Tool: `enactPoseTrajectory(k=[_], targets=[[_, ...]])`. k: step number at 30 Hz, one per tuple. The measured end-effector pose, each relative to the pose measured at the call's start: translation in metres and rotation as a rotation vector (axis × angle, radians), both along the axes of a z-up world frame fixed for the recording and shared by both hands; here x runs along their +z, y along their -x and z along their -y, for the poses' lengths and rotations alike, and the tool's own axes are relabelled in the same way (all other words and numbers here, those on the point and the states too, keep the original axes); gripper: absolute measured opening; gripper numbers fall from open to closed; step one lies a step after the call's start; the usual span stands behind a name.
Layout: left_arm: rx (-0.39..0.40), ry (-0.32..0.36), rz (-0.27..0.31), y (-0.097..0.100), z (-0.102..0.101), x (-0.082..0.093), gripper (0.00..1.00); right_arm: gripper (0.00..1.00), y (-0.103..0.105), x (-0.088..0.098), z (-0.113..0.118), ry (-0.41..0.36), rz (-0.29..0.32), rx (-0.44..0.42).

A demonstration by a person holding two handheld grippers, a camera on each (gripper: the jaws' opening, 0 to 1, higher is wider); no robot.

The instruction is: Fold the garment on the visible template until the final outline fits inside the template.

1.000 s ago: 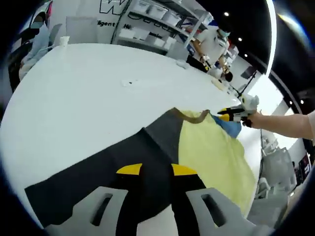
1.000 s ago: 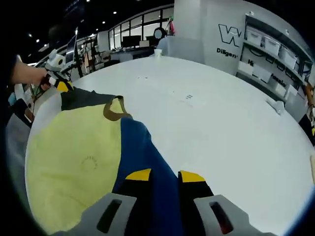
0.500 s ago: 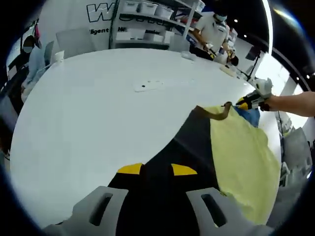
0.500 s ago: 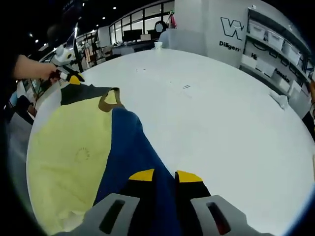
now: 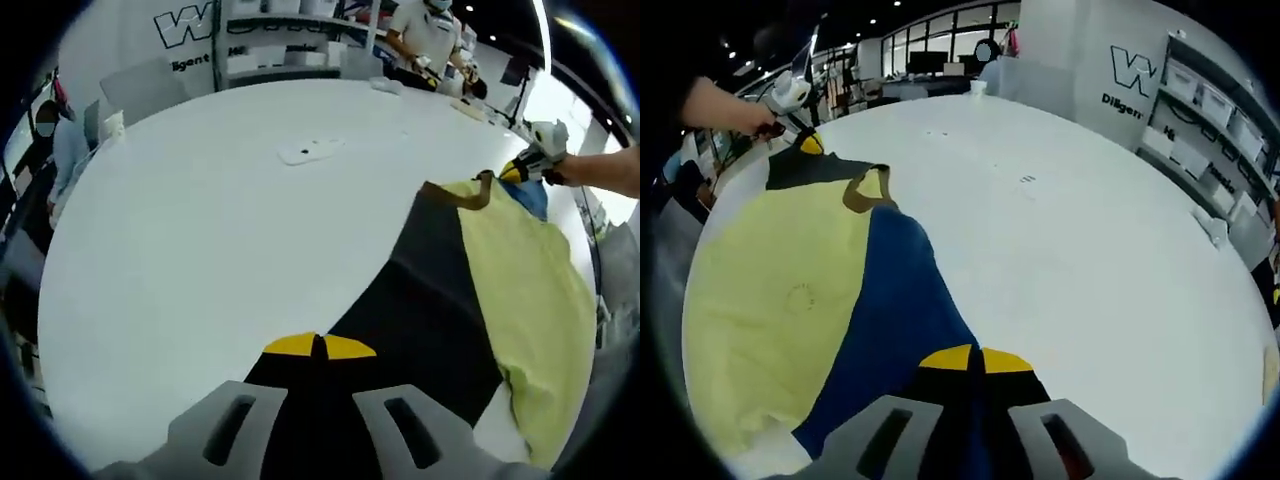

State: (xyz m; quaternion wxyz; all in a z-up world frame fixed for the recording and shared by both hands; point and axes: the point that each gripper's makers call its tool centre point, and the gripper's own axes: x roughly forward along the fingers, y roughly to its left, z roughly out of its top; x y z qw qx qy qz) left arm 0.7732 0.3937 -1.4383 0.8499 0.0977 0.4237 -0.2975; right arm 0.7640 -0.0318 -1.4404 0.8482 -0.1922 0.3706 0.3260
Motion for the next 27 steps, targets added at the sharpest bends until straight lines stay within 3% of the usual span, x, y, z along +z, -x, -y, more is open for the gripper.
enactPoseTrajectory(k=[4, 10, 17, 20, 24, 27], targets=[[-0.006, -0.017, 0.004, 0.0, -0.001, 0.0, 0.0, 0.0, -0.007, 0.001, 0.016, 0.071, 0.038, -0.05], [0.025, -0.042, 0.012, 0.002, -0.012, 0.002, 0.0, 0.0, -0.008, 0.0, 0.03, 0.074, 0.037, -0.142], [0.041, -0.051, 0.029, 0.003, -0.018, 0.003, 0.0, 0.0, -0.009, -0.001, 0.032, 0.103, 0.038, -0.169], [0.053, -0.035, 0.02, 0.005, -0.017, 0.003, 0.0, 0.0, -0.01, -0.001, 0.027, 0.06, 0.026, -0.173], [0.025, -0.03, 0.037, 0.006, -0.014, 0.005, 0.01, 0.0, -0.01, 0.0, 0.026, 0.063, 0.032, -0.163], [0.023, 0.029, 0.046, 0.004, -0.005, 0.009, 0.12, 0.01, -0.01, 0.0, 0.023, 0.044, 0.028, -0.157]])
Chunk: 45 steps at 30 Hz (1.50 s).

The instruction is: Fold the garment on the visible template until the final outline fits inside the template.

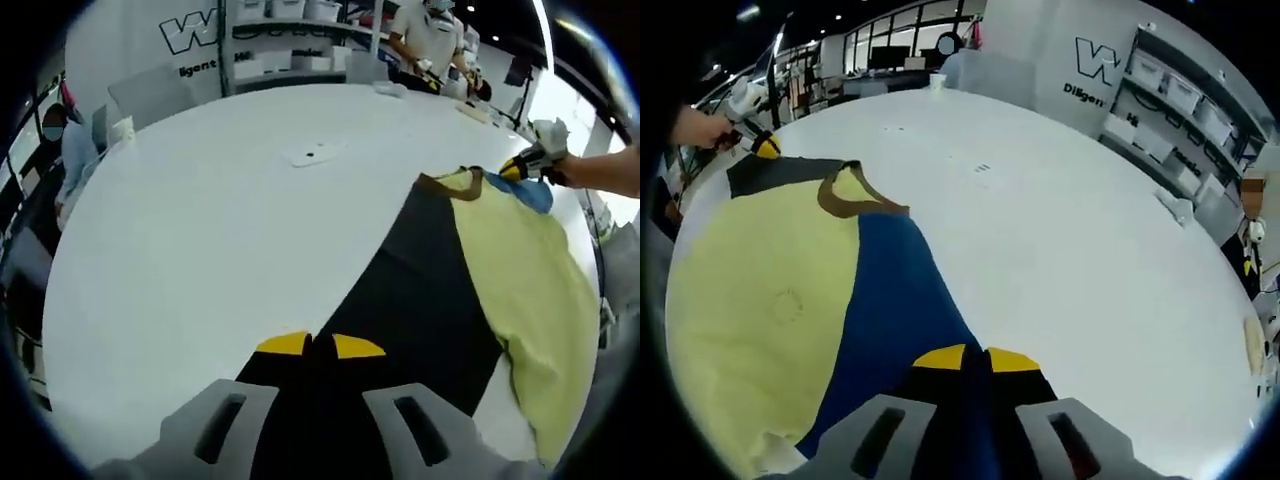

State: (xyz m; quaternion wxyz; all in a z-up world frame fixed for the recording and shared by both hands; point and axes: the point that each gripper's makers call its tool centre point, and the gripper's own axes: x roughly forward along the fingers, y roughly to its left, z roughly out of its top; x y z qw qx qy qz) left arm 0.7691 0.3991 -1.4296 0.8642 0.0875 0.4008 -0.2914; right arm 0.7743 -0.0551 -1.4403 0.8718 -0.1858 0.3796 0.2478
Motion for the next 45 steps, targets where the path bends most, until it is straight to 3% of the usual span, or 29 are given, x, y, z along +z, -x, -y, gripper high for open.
enactPoseTrajectory(k=[5, 8, 9, 12, 16, 19, 28, 37, 41, 43, 45], targets=[[-0.05, 0.013, 0.001, 0.0, 0.017, -0.001, 0.24, 0.07, -0.001, 0.0, -0.001, -0.005, -0.006, 0.01], [-0.066, -0.038, -0.031, 0.005, 0.015, -0.01, 0.18, 0.07, -0.002, 0.0, -0.001, -0.009, -0.011, 0.014], [-0.073, -0.042, -0.003, 0.002, 0.016, -0.008, 0.16, 0.05, -0.002, 0.0, -0.002, -0.01, -0.012, 0.02], [-0.081, -0.068, -0.006, 0.003, 0.012, -0.009, 0.06, 0.0, -0.001, -0.001, -0.006, -0.009, -0.014, 0.033], [-0.091, -0.075, -0.003, 0.004, 0.012, -0.009, 0.05, 0.0, -0.001, -0.002, -0.012, -0.006, -0.014, 0.046], [-0.092, -0.091, 0.001, 0.005, 0.008, -0.009, 0.04, 0.0, -0.001, -0.001, -0.016, -0.013, -0.016, 0.047], [-0.025, -0.115, 0.01, 0.014, -0.031, -0.008, 0.03, 0.0, -0.002, -0.001, -0.037, 0.003, -0.007, 0.069], [0.021, -0.121, 0.025, 0.024, -0.05, -0.007, 0.03, 0.0, -0.004, -0.001, -0.049, 0.005, -0.004, 0.075], [0.032, -0.109, 0.021, 0.023, -0.048, -0.006, 0.04, 0.0, -0.002, -0.001, -0.056, -0.033, -0.016, 0.087], [-0.028, -0.146, 0.056, 0.021, -0.043, -0.004, 0.05, 0.0, -0.002, -0.001, -0.054, -0.016, -0.013, 0.092], [0.006, -0.135, 0.05, 0.019, -0.041, -0.004, 0.09, 0.06, -0.001, 0.001, -0.052, -0.027, -0.021, 0.075]])
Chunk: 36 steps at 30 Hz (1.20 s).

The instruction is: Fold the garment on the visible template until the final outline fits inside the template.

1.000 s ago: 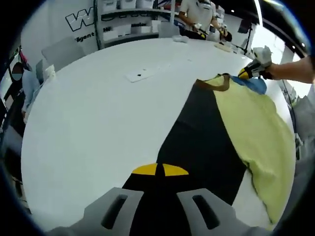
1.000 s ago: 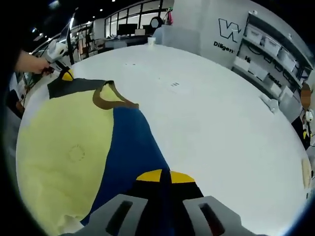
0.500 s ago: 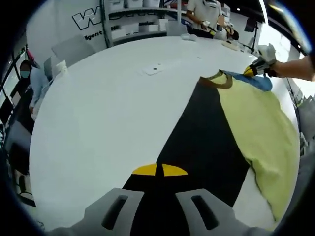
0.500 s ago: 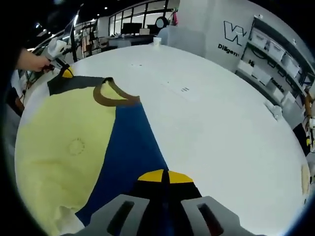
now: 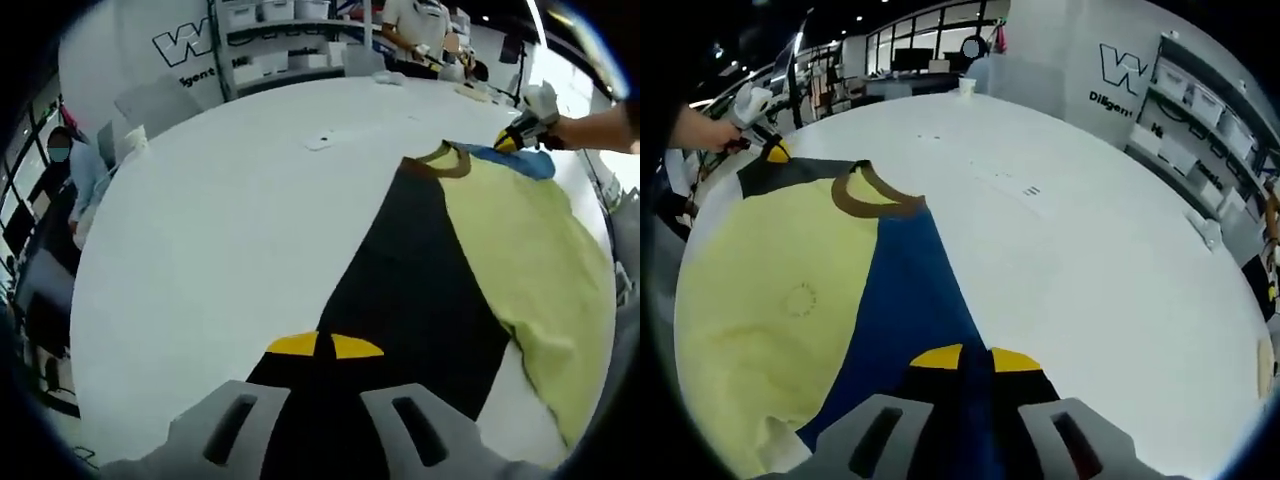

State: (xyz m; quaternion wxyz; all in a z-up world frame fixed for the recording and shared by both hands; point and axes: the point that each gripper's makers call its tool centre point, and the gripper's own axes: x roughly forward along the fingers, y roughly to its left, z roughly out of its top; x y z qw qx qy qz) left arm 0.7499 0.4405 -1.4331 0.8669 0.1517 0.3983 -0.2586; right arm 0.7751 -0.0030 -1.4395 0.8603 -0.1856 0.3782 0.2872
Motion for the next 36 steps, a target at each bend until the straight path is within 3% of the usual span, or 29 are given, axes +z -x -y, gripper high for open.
enactPoseTrajectory(k=[2, 8, 12, 16, 26, 31, 36], targets=[[-0.011, 0.016, -0.007, 0.002, 0.005, 0.0, 0.14, 0.08, 0.001, 0.0, 0.004, 0.008, 0.0, -0.003], [-0.004, 0.013, -0.018, 0.001, 0.003, -0.001, 0.16, 0.13, 0.008, -0.001, 0.023, 0.003, -0.031, -0.03], [-0.029, -0.013, -0.014, -0.001, 0.004, -0.002, 0.05, 0.14, 0.012, -0.002, 0.033, -0.012, -0.047, -0.052], [-0.032, -0.008, -0.014, -0.005, 0.006, -0.003, 0.04, 0.0, 0.019, -0.003, 0.036, -0.011, -0.052, -0.028], [-0.044, -0.016, 0.005, -0.011, 0.006, -0.003, 0.03, 0.03, 0.027, 0.004, 0.049, 0.009, -0.041, -0.058], [-0.035, -0.001, 0.026, -0.011, 0.008, 0.004, 0.03, 0.07, 0.044, 0.006, 0.079, 0.024, -0.037, -0.095], [-0.025, 0.018, 0.039, -0.012, 0.012, 0.01, 0.04, 0.09, 0.064, 0.007, 0.118, 0.001, -0.04, -0.184]])
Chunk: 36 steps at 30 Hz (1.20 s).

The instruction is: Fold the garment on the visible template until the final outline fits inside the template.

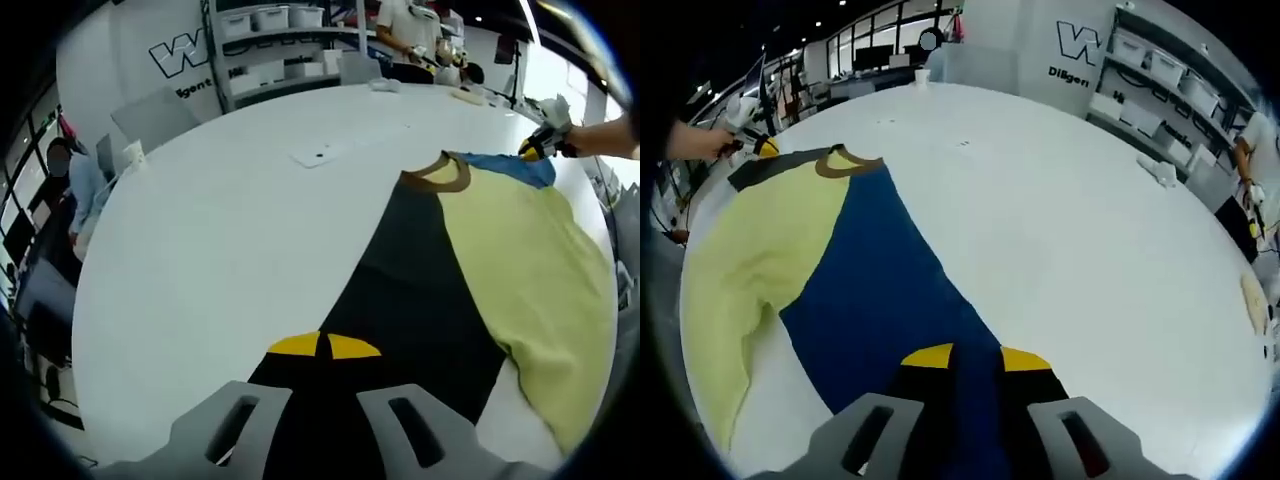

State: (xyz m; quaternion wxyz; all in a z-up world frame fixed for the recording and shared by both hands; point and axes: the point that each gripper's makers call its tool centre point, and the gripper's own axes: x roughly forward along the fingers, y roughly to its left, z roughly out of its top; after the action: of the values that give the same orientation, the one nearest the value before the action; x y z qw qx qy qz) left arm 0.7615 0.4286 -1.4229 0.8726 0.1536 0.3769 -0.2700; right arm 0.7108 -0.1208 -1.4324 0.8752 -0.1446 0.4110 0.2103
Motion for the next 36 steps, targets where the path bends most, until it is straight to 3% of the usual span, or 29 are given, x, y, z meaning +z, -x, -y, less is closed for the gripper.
enactPoseTrajectory(k=[9, 18, 27, 36], targets=[[0.01, 0.014, -0.016, 0.005, 0.003, 0.002, 0.07, 0.14, 0.034, 0.001, 0.056, -0.016, 0.007, -0.154], [0.007, 0.012, -0.015, 0.008, 0.006, 0.004, 0.06, 0.16, 0.058, 0.001, 0.089, -0.032, 0.014, -0.266], [0.005, 0.006, -0.021, 0.011, 0.006, 0.003, 0.06, 0.19, 0.067, 0.006, 0.137, -0.045, 0.054, -0.42], [0.001, 0.003, -0.021, 0.014, 0.008, 0.005, 0.05, 0.25, 0.073, -0.001, 0.158, -0.071, 0.02, -0.493]])
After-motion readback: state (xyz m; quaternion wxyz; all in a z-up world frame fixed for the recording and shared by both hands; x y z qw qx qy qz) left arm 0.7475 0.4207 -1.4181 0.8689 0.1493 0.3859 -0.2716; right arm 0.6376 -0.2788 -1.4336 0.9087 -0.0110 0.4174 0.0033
